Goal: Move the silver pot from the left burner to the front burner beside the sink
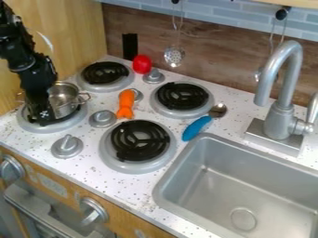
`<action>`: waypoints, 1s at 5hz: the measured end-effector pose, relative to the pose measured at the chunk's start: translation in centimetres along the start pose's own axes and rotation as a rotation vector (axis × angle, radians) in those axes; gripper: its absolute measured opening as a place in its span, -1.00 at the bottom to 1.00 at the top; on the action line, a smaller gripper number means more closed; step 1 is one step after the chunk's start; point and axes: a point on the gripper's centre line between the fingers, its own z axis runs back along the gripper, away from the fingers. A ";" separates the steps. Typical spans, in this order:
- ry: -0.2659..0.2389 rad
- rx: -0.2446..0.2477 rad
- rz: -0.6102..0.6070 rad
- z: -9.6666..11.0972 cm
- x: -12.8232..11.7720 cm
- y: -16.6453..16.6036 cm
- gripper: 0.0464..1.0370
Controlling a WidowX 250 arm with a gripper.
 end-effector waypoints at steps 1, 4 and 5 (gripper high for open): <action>-0.010 -0.012 0.006 -0.2 0.4 0.4 0.84; 0.012 0.008 -0.018 -1.2 1.2 0.5 -0.72; 0.008 0.025 -0.039 -1.1 1.7 -0.1 -0.89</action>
